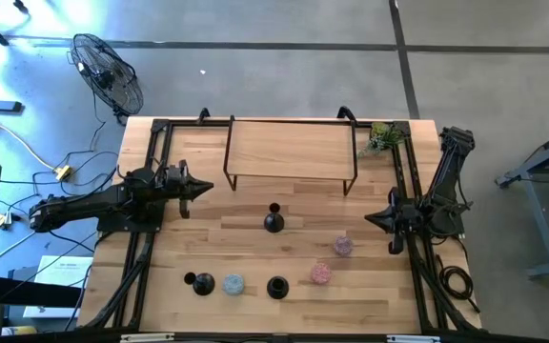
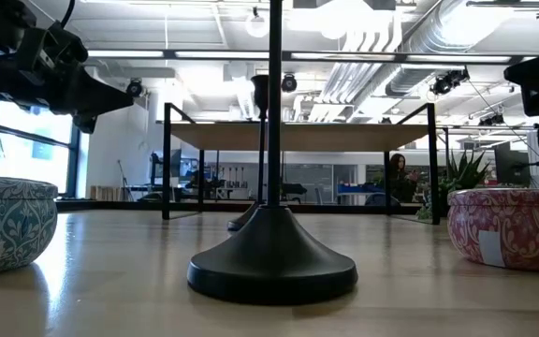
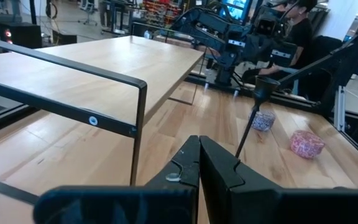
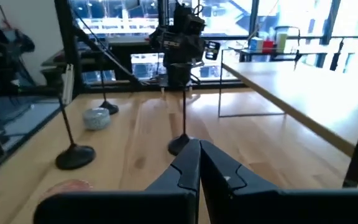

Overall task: Pick & Place candle stick holders
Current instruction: Put the top black candle holder on the shelf

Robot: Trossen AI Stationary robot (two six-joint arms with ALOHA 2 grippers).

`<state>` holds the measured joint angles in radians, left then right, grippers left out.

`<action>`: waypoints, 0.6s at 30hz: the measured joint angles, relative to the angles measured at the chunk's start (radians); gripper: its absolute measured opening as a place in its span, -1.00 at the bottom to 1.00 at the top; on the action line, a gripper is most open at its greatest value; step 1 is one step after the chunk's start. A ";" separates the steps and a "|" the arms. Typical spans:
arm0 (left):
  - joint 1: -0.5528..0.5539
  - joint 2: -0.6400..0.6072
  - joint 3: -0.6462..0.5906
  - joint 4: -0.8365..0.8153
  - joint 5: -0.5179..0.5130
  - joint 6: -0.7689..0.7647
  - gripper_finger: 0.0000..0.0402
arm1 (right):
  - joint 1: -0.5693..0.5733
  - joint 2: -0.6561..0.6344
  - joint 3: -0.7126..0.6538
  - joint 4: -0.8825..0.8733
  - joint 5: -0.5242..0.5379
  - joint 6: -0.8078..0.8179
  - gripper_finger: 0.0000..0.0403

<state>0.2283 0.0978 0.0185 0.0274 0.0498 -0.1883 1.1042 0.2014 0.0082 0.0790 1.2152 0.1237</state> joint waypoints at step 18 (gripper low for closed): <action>0.000 0.000 0.052 0.021 0.041 -0.077 -0.55 | 0.000 0.000 0.000 0.255 0.060 -0.104 -0.59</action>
<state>0.2283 0.0975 0.0700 0.0483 0.0909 -0.2651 1.1042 0.2012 0.0082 0.3343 1.2747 0.0193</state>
